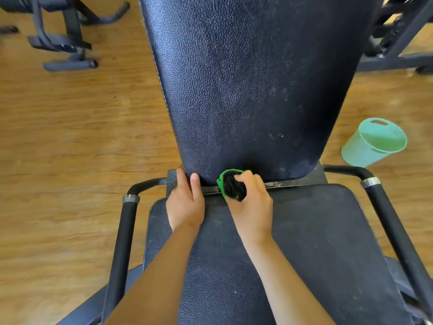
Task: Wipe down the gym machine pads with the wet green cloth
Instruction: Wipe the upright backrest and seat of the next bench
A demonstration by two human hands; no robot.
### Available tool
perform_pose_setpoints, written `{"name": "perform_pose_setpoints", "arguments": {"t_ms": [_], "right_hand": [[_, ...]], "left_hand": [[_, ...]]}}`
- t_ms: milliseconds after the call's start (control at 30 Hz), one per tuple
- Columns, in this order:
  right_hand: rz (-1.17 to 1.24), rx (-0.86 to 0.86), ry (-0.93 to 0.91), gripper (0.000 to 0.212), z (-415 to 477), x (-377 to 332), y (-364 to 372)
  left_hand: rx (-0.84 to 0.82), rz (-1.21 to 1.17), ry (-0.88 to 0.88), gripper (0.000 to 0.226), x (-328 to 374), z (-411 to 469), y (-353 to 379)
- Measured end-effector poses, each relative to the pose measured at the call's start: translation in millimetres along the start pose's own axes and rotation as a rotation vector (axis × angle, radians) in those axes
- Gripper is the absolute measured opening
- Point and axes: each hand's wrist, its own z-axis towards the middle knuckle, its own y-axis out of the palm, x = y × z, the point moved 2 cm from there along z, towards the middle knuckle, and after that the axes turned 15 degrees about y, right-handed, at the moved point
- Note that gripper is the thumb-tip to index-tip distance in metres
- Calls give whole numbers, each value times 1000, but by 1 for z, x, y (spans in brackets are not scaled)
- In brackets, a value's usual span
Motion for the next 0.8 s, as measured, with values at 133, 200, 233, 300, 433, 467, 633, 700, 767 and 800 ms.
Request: {"name": "perform_pose_setpoints", "arguments": {"t_ms": [133,200,233,300,433,467,633,700,767,800], "right_hand": [[213,115,37,25,33,-24,-33],[248,159,25,25,45,-34,-41],[245,168,11,26,47,-34,-41],[236,158,-31,30,41,-23,-33],[150,60,-66,49,16,16,-16],[114,32,-65,50,12,22,-14],[-34,-29,-74,38,19,16,-26],[40,48,-33,35,35,6,-42],[165,151,-9,31,52,-6,-58],[200,188,-9,29,58,-10,-62]], "left_hand": [[-11,20,-19,60,1,0,1],[-22,35,-40,57,1,0,0],[-22,38,-41,57,0,0,1],[-19,44,-40,56,0,0,1],[-19,56,-38,56,0,2,3],[-14,55,-32,56,-1,2,3],[7,48,-5,62,-3,1,4],[11,55,-1,64,-4,1,5],[19,61,1,65,-4,1,5],[23,58,9,67,-4,0,4]]}}
